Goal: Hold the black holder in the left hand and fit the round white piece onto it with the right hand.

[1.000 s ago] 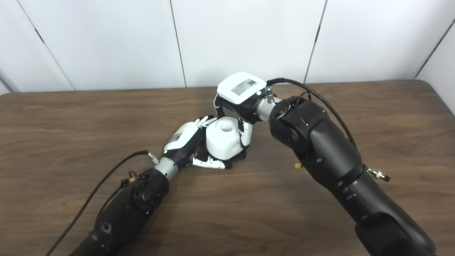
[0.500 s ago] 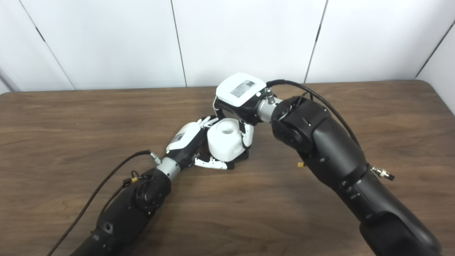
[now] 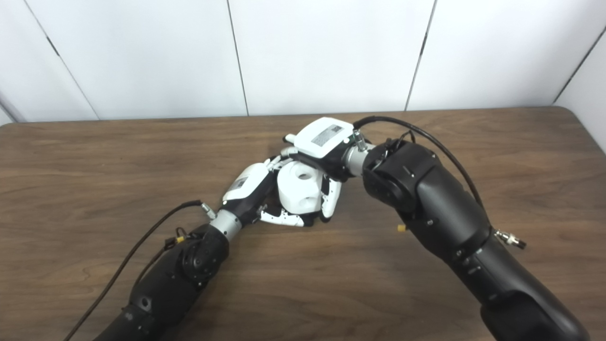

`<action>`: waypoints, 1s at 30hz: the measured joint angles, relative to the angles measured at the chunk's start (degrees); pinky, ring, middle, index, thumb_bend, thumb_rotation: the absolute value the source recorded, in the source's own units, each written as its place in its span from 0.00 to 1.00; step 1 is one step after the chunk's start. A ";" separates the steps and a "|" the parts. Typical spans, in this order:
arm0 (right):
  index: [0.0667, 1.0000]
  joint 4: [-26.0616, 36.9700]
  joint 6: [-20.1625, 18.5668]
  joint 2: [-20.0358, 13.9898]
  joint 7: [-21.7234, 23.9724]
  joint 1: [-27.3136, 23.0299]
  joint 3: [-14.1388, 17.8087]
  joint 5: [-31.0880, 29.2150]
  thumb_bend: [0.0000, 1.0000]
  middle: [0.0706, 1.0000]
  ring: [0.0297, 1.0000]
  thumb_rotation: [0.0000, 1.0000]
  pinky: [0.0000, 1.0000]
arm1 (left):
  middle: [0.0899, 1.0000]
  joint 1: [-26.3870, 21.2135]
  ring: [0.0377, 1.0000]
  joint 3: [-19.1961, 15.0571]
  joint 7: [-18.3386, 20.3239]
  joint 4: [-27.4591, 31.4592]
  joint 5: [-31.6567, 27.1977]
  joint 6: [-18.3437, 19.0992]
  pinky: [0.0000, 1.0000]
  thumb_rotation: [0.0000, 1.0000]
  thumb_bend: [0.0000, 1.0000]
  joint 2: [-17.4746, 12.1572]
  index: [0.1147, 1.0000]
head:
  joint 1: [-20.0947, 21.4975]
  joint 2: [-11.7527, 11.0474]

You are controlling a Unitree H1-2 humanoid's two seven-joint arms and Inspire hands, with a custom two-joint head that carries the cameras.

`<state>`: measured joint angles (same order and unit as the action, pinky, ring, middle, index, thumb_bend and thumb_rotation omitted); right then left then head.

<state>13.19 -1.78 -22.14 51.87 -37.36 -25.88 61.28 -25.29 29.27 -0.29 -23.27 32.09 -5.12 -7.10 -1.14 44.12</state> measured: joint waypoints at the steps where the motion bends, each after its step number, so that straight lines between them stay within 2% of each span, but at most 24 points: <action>1: 1.00 0.00 0.01 -0.02 0.00 0.00 0.02 0.09 1.00 1.00 0.89 0.35 0.82 | 0.92 0.00 1.00 0.01 0.00 0.01 0.00 0.00 1.00 0.06 0.52 0.00 0.41 | 0.00 0.00; 11: 1.00 -0.01 0.09 -0.03 0.04 0.00 0.43 0.49 1.00 0.98 0.86 0.35 0.78 | 0.93 0.00 1.00 0.05 0.00 0.01 -0.01 -0.01 1.00 0.06 0.52 -0.01 0.41 | 0.26 0.18; 17: 1.00 -0.05 0.02 -0.14 -0.29 -0.44 2.92 -1.25 1.00 1.00 0.89 0.33 0.78 | 0.93 -0.01 1.00 0.04 0.00 -0.02 -0.13 -0.05 1.00 0.06 0.52 -0.02 0.41 | 0.62 -0.09; 20: 1.00 0.00 -0.38 -0.91 2.95 -2.60 3.53 -2.51 1.00 1.00 0.92 0.33 0.75 | 0.92 -0.01 1.00 0.01 0.00 -0.08 -0.23 -0.15 1.00 0.06 0.52 -0.05 0.41 | 0.88 -0.26; 23: 1.00 0.15 -1.26 -3.22 8.93 -6.33 4.39 -4.97 1.00 1.00 0.94 0.31 0.70 | 0.92 -0.05 1.00 0.02 0.00 -0.10 -0.34 -0.19 1.00 0.06 0.52 -0.03 0.41 | 0.97 -0.35; 26: 1.00 0.17 -3.70 -6.57 15.21 -9.62 5.08 -7.00 1.00 1.00 0.94 0.27 0.67 | 0.92 -0.08 1.00 0.03 0.00 -0.15 -0.42 -0.25 1.00 0.06 0.52 -0.05 0.41 | 1.14 -0.53; 28: 1.00 0.14 -6.41 -8.96 15.43 -10.70 5.64 -10.57 1.00 1.00 0.91 0.20 0.67 | 0.92 -0.09 1.00 0.02 0.00 -0.19 -0.46 -0.28 1.00 0.06 0.52 -0.05 0.41 | 1.32 -0.62; 30: 0.99 -0.11 -9.08 -11.99 15.44 -11.66 5.57 -16.18 1.00 0.98 0.90 0.15 0.71 | 0.93 -0.12 1.00 0.02 0.00 -0.21 -0.48 -0.30 1.00 0.06 0.52 -0.05 0.41 | 1.41 -0.62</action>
<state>13.08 -10.86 -34.13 67.30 -49.02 -20.31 45.10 -25.41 29.29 -0.29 -23.48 31.61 -5.42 -7.15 0.26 43.51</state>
